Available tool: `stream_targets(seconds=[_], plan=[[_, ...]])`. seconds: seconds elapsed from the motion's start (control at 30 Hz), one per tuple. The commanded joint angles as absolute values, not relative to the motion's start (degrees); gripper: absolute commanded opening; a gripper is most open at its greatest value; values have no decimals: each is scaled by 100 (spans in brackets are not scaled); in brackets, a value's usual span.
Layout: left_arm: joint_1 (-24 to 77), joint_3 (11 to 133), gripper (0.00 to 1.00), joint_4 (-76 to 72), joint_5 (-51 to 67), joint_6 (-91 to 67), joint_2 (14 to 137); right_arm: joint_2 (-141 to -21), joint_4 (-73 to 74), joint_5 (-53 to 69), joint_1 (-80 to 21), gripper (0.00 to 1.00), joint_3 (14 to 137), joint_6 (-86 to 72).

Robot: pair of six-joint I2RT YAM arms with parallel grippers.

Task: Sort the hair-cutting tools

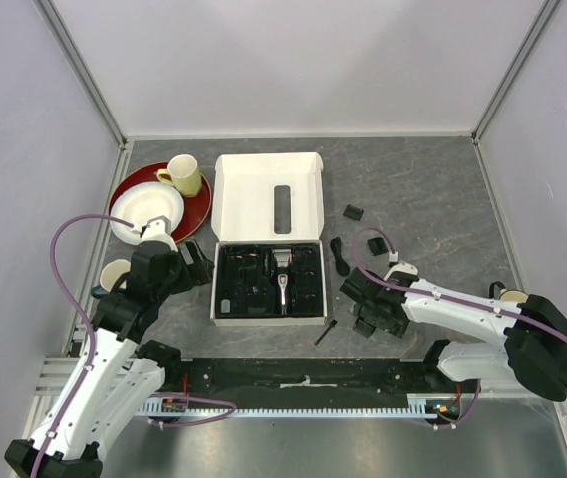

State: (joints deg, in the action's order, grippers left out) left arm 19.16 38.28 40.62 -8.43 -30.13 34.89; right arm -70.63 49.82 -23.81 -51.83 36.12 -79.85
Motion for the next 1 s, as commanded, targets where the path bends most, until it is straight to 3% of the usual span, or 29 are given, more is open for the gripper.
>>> stream_targets(seconds=[0.0,0.37,0.57,0.7,0.97], plan=[[1934,3938,90,3938,-826,-3085,3498,-7084,4500,-2162,-5142,89,3551,-8191],[1934,3938,90,3946,-844,-3102,3445,-7427,4447,-1995,-5106,81,3498,-8297],[1942,3946,90,3937,-835,-3094,3437,-7488,4421,-2083,-5089,63,3463,-8288],[1934,3938,90,3937,-835,-3103,3419,-7506,4438,-2162,-5098,45,3638,-8025],[1934,3946,90,3938,-826,-3094,3428,-7137,4702,-2698,-5089,29,4306,-7419]])
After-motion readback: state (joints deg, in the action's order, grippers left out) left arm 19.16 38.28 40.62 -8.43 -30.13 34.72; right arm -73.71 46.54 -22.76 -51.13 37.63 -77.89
